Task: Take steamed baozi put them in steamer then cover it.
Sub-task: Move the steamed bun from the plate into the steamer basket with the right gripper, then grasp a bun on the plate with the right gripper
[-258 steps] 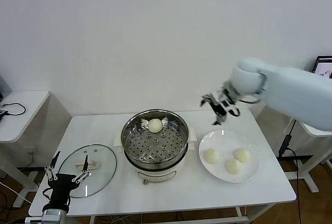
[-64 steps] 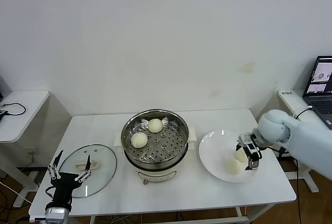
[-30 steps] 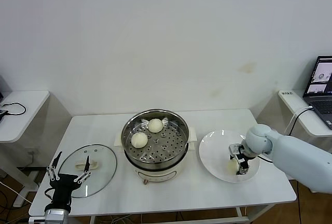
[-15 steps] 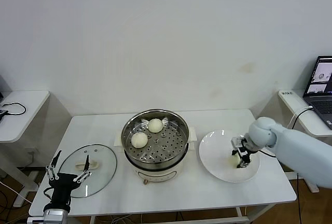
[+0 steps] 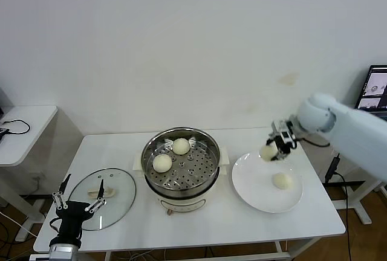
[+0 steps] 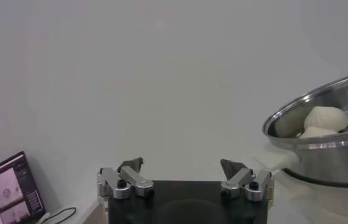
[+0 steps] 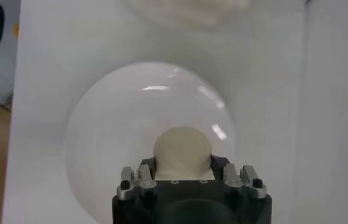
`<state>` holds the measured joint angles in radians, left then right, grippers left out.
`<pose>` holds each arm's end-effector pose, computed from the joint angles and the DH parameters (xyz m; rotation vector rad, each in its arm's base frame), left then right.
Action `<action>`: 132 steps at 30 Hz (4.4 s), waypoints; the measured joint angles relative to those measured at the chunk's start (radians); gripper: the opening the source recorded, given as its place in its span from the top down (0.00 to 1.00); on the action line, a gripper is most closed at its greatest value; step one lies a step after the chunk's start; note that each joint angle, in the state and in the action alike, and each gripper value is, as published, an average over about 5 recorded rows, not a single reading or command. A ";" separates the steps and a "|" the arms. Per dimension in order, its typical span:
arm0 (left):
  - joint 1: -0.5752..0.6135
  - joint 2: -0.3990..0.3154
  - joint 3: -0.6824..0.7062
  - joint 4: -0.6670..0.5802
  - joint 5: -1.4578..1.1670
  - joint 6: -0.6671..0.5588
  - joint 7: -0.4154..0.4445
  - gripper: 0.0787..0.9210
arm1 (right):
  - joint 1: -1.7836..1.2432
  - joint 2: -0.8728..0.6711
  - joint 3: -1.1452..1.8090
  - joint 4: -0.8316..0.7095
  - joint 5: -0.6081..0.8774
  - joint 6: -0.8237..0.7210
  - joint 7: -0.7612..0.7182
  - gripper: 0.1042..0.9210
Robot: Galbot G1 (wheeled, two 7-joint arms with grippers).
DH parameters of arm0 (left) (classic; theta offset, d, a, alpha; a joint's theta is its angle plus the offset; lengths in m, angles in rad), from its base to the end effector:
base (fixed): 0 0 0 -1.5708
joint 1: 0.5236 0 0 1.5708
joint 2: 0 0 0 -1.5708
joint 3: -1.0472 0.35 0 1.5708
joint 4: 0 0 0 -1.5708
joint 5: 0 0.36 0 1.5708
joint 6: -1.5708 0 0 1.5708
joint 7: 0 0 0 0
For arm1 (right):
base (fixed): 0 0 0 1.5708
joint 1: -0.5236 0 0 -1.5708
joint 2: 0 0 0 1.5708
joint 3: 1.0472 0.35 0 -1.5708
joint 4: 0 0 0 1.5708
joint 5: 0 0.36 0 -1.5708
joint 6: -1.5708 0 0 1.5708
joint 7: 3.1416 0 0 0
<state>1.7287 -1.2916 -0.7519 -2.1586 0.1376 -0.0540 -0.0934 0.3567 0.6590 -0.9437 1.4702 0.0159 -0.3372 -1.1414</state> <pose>0.1473 0.1066 -0.2816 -0.1420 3.0289 0.7677 0.5171 -0.0871 -0.0496 1.2713 -1.4668 1.5471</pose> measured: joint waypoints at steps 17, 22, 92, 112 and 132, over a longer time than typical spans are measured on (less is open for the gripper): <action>0.019 -0.016 -0.016 -0.021 0.007 -0.005 -0.002 0.12 | 0.205 0.283 -0.178 0.028 0.152 0.027 0.083 0.42; 0.014 -0.020 -0.022 -0.029 0.007 -0.001 -0.002 0.12 | 0.190 0.352 -0.220 0.039 0.142 0.084 0.113 0.42; -0.036 -0.003 -0.013 0.011 0.008 -0.001 0.001 0.12 | 0.176 0.295 -0.196 0.023 0.012 0.287 0.085 0.12; -0.040 0.020 0.004 0.044 0.010 -0.003 0.003 0.12 | -0.162 -0.089 0.033 0.035 -0.052 0.043 0.079 0.12; -0.030 0.011 0.001 0.033 0.015 -0.001 0.004 0.12 | -0.464 -0.095 0.235 -0.116 -0.226 0.065 0.086 0.12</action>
<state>1.6987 -1.2805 -0.7512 -2.1257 0.1526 -0.0547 -0.0891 -0.1074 0.5642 -0.7087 1.3542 -0.2098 -0.2718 -1.0553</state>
